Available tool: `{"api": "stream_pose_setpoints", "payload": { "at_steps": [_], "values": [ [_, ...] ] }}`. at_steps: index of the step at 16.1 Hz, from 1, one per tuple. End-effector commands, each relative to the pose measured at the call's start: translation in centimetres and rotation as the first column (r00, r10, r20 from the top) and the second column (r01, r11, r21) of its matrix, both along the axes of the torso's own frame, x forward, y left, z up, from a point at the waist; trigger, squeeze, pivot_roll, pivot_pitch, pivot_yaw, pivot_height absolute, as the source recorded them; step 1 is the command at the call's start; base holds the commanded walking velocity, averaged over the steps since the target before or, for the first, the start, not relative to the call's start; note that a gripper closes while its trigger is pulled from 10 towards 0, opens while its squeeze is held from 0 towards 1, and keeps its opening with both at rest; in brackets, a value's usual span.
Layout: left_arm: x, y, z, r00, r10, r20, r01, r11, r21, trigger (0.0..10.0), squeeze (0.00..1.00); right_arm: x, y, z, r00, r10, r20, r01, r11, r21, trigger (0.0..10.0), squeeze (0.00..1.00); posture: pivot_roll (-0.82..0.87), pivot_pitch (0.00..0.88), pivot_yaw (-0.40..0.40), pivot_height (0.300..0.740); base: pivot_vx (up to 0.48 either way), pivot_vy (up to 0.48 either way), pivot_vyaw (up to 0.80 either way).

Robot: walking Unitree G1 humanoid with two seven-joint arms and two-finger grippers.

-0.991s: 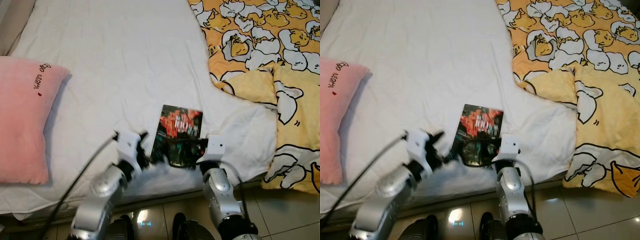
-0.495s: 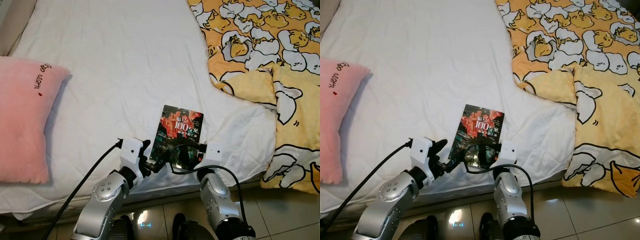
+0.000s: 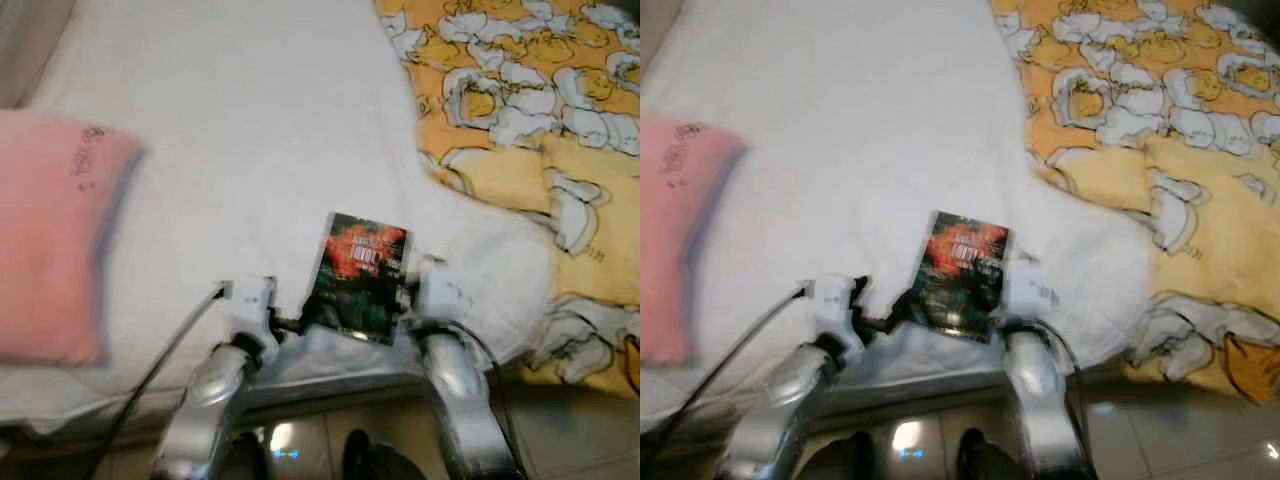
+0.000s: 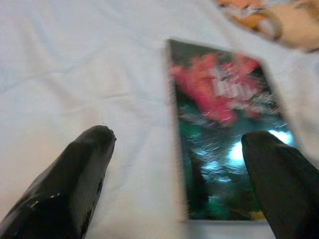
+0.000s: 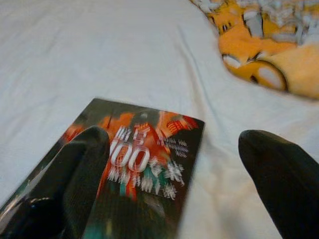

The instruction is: Clean up the room

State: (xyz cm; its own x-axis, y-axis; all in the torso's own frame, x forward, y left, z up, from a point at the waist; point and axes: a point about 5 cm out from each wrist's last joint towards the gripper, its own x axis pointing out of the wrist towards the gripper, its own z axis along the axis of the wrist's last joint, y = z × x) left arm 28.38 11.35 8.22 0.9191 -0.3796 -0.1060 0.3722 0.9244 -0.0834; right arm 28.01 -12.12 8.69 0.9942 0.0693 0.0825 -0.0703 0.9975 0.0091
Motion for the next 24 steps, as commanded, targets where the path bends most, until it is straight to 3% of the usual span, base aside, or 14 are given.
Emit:
{"api": "stream_pose_setpoints", "payload": {
  "at_steps": [1,2,3,6,10,11,12,15,20,23,24],
  "values": [
    [0.6,0.2,-1.4,0.999,0.017,-0.030,-0.015,0.997,0.079,10.0,1.00,-2.2,-2.2,-1.3,0.995,-0.076,-0.065,0.074,0.997,-0.038,10.0,0.00,0.20,0.247,-0.105,0.740,0.000,0.000,0.00],
    [1.6,0.4,-2.0,0.998,0.021,-0.051,-0.015,0.993,0.121,10.0,1.00,-4.2,-3.7,-2.6,0.985,-0.116,-0.124,0.110,0.992,-0.057,10.0,0.00,0.17,0.250,-0.101,0.740,0.000,0.000,0.00],
    [3.4,0.8,-2.3,0.997,0.043,-0.072,-0.030,0.985,0.170,10.0,1.00,-7.6,-5.9,-4.2,0.968,-0.161,-0.194,0.140,0.983,-0.115,10.0,0.00,0.12,0.252,-0.085,0.740,0.000,0.000,0.00],
    [5.5,0.6,-1.2,0.996,0.064,-0.055,-0.054,0.984,0.170,10.0,1.00,-10.3,-6.7,-3.8,0.962,-0.178,-0.207,0.148,0.977,-0.151,10.0,0.00,0.05,0.262,-0.061,0.740,0.000,0.000,0.00],
    [6.6,-0.8,-0.6,0.997,0.025,-0.070,-0.015,0.990,0.142,10.0,1.00,-12.7,-6.1,-4.0,0.954,-0.148,-0.261,0.106,0.980,-0.167,10.0,0.00,0.00,0.289,-0.048,0.740,0.000,0.000,0.00],
    [6.9,-1.2,-0.3,0.997,-0.006,-0.081,0.011,0.998,0.061,10.0,0.65,-13.0,-5.7,-3.6,0.952,-0.144,-0.271,0.106,0.983,-0.150,10.0,0.00,-0.01,0.295,-0.044,0.740,0.000,0.000,0.00],
    [7.0,-1.2,-0.2,0.997,-0.022,-0.072,0.025,0.999,0.036,10.0,0.00,-13.2,-5.6,-3.4,0.951,-0.141,-0.276,0.104,0.984,-0.145,10.0,0.00,-0.01,0.302,-0.046,0.740,0.000,0.000,0.00],
    [6.4,-1.9,-0.4,0.997,-0.066,-0.026,0.067,0.997,0.036,10.0,0.00,-13.5,-5.4,-3.3,0.947,-0.134,-0.292,0.095,0.985,-0.144,10.0,0.00,-0.01,0.310,-0.051,0.740,0.000,0.000,0.00],
    [4.1,-3.6,-2.9,0.987,-0.150,-0.064,0.152,0.988,0.027,10.0,0.00,-13.1,-5.0,-3.0,0.949,-0.080,-0.305,0.046,0.992,-0.116,10.0,0.00,0.00,0.326,-0.066,0.740,0.000,0.000,0.00],
    [4.0,-4.0,-3.1,0.985,-0.161,-0.069,0.165,0.985,0.047,10.0,0.00,-13.2,-4.9,-3.3,0.946,-0.058,-0.320,0.019,0.992,-0.124,10.0,0.00,0.00,0.330,-0.072,0.740,0.000,0.000,0.00],
    [4.2,-3.7,-3.1,0.990,-0.119,-0.074,0.124,0.990,0.070,10.0,0.00,-13.2,-4.9,-3.3,0.945,-0.059,-0.321,0.020,0.992,-0.125,10.0,0.00,0.00,0.331,-0.071,0.740,0.000,0.000,0.00]
  ]
}}
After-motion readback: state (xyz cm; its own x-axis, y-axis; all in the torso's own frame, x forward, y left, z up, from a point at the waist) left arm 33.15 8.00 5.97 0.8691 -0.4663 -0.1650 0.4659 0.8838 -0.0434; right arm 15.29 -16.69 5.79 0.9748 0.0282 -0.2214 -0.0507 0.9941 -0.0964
